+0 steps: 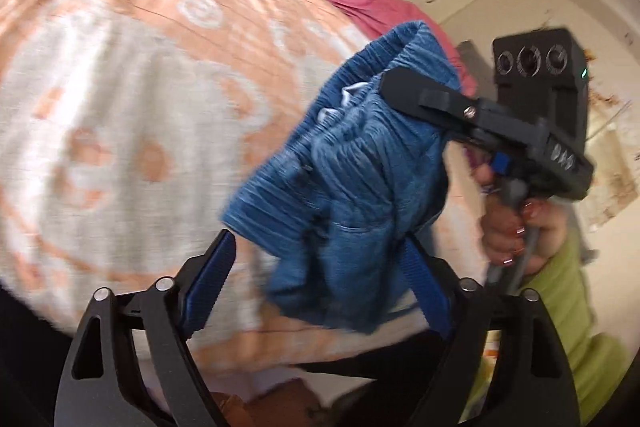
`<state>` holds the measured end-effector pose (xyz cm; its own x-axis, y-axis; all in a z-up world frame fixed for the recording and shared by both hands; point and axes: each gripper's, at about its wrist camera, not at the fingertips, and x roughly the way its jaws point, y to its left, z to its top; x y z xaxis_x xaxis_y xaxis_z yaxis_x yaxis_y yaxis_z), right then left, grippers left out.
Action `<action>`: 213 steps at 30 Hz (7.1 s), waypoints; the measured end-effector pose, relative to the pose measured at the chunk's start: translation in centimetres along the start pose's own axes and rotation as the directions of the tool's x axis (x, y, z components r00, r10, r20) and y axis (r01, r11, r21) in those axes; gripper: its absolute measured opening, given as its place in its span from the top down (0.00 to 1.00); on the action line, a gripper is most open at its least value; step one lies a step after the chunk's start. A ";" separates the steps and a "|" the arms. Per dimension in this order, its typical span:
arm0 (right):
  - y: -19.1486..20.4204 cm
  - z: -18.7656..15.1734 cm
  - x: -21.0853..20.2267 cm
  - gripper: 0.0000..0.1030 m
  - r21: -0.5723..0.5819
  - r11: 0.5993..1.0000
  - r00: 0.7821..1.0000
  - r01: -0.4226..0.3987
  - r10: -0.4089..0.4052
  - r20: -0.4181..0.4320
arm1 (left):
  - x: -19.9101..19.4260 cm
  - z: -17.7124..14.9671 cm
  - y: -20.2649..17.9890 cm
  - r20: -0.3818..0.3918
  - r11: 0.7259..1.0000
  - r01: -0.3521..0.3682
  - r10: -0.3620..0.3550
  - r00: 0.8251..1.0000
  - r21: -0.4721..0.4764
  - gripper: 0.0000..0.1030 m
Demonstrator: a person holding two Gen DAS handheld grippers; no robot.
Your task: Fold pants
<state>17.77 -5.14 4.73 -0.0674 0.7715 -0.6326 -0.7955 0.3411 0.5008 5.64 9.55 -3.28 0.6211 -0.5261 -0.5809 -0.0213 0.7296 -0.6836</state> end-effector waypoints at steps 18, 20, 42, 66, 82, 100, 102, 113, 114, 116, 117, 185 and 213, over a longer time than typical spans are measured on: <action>-8.8 -7.1 -12.9 0.36 0.224 0.963 0.954 0.153 -0.203 0.219 | 6.8 -3.1 -12.0 -0.178 0.940 0.250 -0.211 0.961 0.234 0.32; -8.8 -8.4 -13.1 0.36 0.230 0.952 0.948 0.201 -0.248 0.199 | 6.8 -3.5 -11.8 -0.178 0.943 0.239 -0.200 0.963 0.230 0.32; -6.5 -16.0 -10.3 0.29 0.123 0.892 0.899 0.436 -0.438 -0.011 | 7.6 -3.7 -11.2 -0.033 0.849 -0.222 0.270 0.962 0.479 0.31; -7.0 -7.8 -5.1 0.98 0.015 0.898 0.896 0.440 -0.437 -0.079 | 8.0 -7.7 -13.2 -0.122 0.828 -0.140 0.242 0.963 0.543 0.61; -10.6 -6.8 -2.5 0.92 0.033 0.823 0.820 0.567 -0.561 -0.109 | 9.3 -8.2 -13.7 -0.150 0.836 -0.115 0.229 0.962 0.537 0.61; -3.9 -11.9 -12.7 0.53 0.135 0.866 0.848 0.482 -0.499 0.177 | 6.9 -8.0 -12.7 -0.189 0.875 -0.013 0.119 0.975 0.483 0.48; -2.9 -13.2 -13.3 0.51 0.131 0.868 0.847 0.479 -0.496 0.190 | 6.2 -8.1 -12.8 -0.187 0.875 -0.002 0.105 0.977 0.484 0.46; 4.2 -19.3 -9.5 0.48 -0.117 0.850 0.856 0.514 -0.500 0.130 | 3.1 -3.4 -10.8 -0.057 0.889 -0.120 0.161 0.985 0.441 0.41; 4.9 -19.4 -8.4 0.48 -0.168 0.838 0.855 0.519 -0.505 0.121 | 3.5 -2.7 -10.6 -0.063 0.893 -0.129 0.172 0.983 0.432 0.41; 5.6 -19.4 -7.1 0.48 -0.232 0.816 0.848 0.529 -0.519 0.111 | 4.6 -1.3 -10.3 -0.075 0.895 -0.144 0.193 0.978 0.421 0.41; 5.9 -19.3 -6.5 0.49 -0.257 0.807 0.846 0.532 -0.521 0.115 | 5.2 -0.7 -10.2 -0.088 0.895 -0.146 0.200 0.976 0.422 0.41; 5.4 -20.6 -14.2 0.19 0.122 0.846 0.784 0.518 -0.527 0.328 | 4.1 -0.6 -14.5 0.063 0.843 -0.204 0.199 0.978 0.497 0.22; -3.8 -19.2 -15.4 0.10 0.349 0.710 0.690 0.611 -0.694 0.203 | 5.8 -2.2 -11.6 0.045 0.855 -0.270 0.279 0.959 0.443 0.08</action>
<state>10.30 -28.67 1.21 0.6281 0.4050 -0.6644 -0.3960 0.9014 0.1750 7.80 -2.93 0.29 0.6250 -0.2812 -0.7282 0.1613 0.9593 -0.2320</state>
